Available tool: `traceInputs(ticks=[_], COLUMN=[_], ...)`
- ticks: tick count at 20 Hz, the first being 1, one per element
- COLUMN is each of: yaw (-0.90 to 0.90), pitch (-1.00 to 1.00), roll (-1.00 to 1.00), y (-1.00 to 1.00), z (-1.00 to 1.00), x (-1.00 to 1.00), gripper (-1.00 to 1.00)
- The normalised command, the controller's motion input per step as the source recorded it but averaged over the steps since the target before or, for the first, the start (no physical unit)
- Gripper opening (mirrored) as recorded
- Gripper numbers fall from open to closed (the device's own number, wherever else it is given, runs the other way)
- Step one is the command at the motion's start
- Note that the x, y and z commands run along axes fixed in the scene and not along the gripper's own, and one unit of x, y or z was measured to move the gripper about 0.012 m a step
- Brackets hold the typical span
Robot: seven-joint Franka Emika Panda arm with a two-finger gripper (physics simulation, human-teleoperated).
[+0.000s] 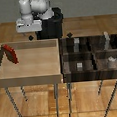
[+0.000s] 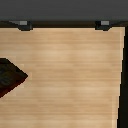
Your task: Place the box of cereal into the appropriate compartment.
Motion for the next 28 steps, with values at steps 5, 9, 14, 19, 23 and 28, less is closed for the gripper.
traceInputs(ticks=[5, 9, 14, 19, 23, 28], yaw=[0.0, 0.0, 0.0, 0.0, 0.0, 0.0], pitch=[0.0, 0.0, 0.0, 0.0, 0.0, 0.0], roll=[0.0, 0.0, 0.0, 0.0, 0.0, 0.0], y=[-1.0, -1.0, -1.0, -0.2, 0.0, 0.0], z=[0.0, 0.0, 0.0, 0.0, 0.0, 0.0], x=[0.0, 0.0, 0.0, 0.45, 1.0, 0.6], gripper=[1.0, 1.0, 1.0, 1.0, 1.0, 1.0])
